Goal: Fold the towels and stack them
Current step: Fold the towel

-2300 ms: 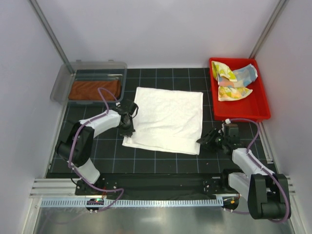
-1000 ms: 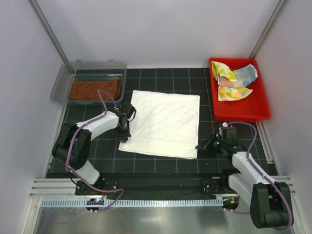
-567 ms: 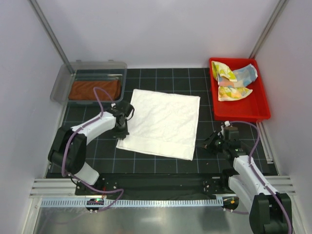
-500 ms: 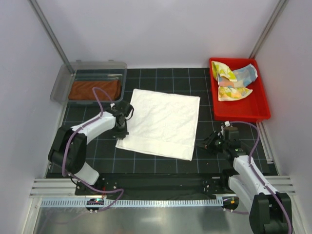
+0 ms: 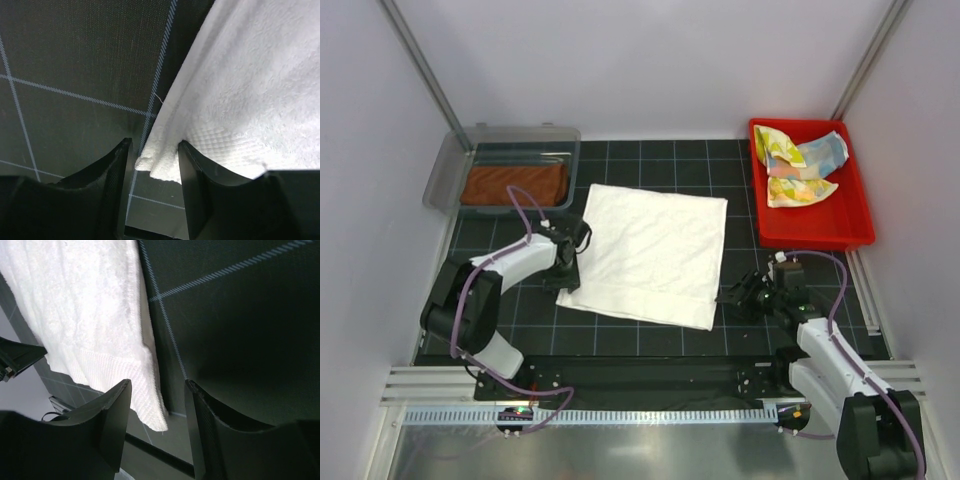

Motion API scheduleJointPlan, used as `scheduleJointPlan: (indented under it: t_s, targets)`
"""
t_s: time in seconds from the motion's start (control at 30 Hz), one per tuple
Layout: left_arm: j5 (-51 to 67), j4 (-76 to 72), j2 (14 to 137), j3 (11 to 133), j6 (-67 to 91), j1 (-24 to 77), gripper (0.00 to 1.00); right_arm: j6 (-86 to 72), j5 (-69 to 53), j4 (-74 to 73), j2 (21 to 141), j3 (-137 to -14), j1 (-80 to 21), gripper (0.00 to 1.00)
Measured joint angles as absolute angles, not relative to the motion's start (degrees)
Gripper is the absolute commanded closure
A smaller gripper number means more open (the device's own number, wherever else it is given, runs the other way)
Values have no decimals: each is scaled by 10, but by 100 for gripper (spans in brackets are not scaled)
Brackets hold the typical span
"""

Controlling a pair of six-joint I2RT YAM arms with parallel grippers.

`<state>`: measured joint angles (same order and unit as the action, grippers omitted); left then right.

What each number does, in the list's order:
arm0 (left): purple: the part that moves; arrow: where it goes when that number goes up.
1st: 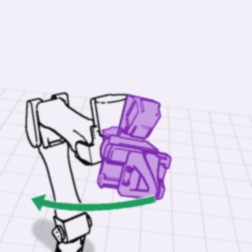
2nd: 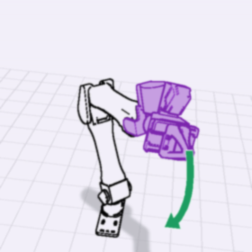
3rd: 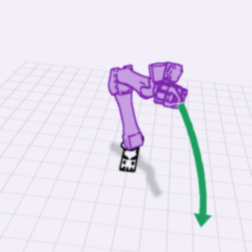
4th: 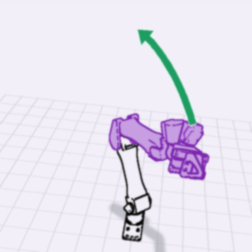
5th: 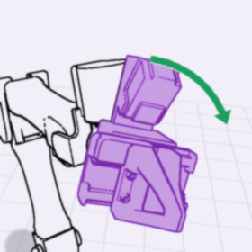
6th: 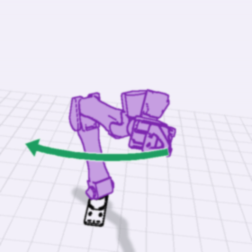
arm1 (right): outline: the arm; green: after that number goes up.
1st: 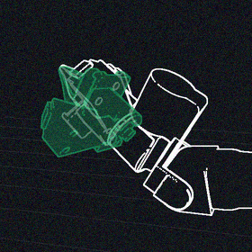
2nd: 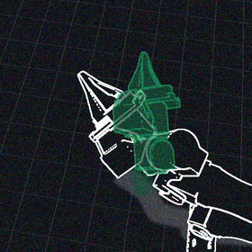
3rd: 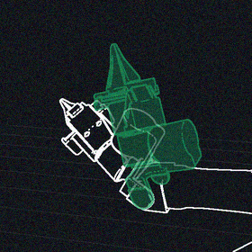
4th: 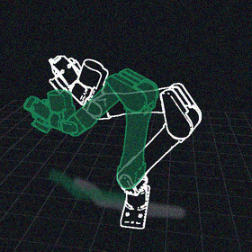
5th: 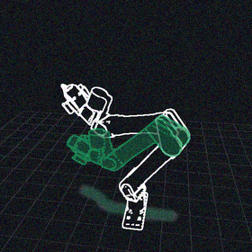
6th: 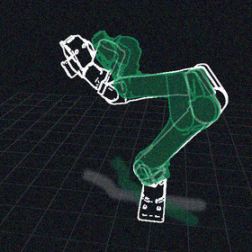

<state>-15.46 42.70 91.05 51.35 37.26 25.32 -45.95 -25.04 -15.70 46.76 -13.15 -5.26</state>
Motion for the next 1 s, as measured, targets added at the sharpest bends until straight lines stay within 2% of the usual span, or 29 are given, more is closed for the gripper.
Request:
scheduleJointPlan:
  t_s: [0.07, 0.17, 0.2, 0.27, 0.4, 0.47, 0.53, 0.6, 0.63, 0.7, 0.73, 0.83, 1.0]
  targets:
    - [-147, 415, 900, 502, 376, 251, 66, -458, -236, -174, 468, -139, -54, 47]
    - [-117, 378, 874, 472, 388, 246, 67, -451, -212, -204, 474, -170, -54, 46]
    - [-112, 370, 867, 464, 390, 245, 67, -449, -209, -212, 482, -183, -54, 46]
    - [-98, 355, 853, 448, 395, 244, 59, -447, -206, -216, 505, -209, -54, 46]
    - [-79, 334, 830, 426, 404, 244, 56, -437, -201, -243, 511, -217, -59, 43]
    - [-70, 326, 820, 418, 410, 245, 72, -435, -197, -264, 497, -216, -62, 43]
    - [-58, 321, 814, 412, 417, 245, 76, -432, -189, -277, 486, -218, -63, 43]
    - [-48, 314, 802, 403, 428, 249, 62, -429, -177, -299, 493, -237, -63, 42]
    - [-48, 314, 791, 398, 436, 254, 45, -425, -172, -311, 505, -256, -63, 40]
    - [-54, 334, 763, 389, 445, 264, 31, -414, -160, -331, 547, -322, -63, 38]
    - [-67, 356, 748, 391, 449, 269, 28, -404, -156, -335, 576, -365, -63, 37]
    - [-101, 418, 722, 449, 442, 260, 31, -354, -159, -320, 662, -492, -63, 34]
    - [-124, 430, 800, 695, 367, 231, 29, -242, -181, -310, 820, -686, -63, 32]
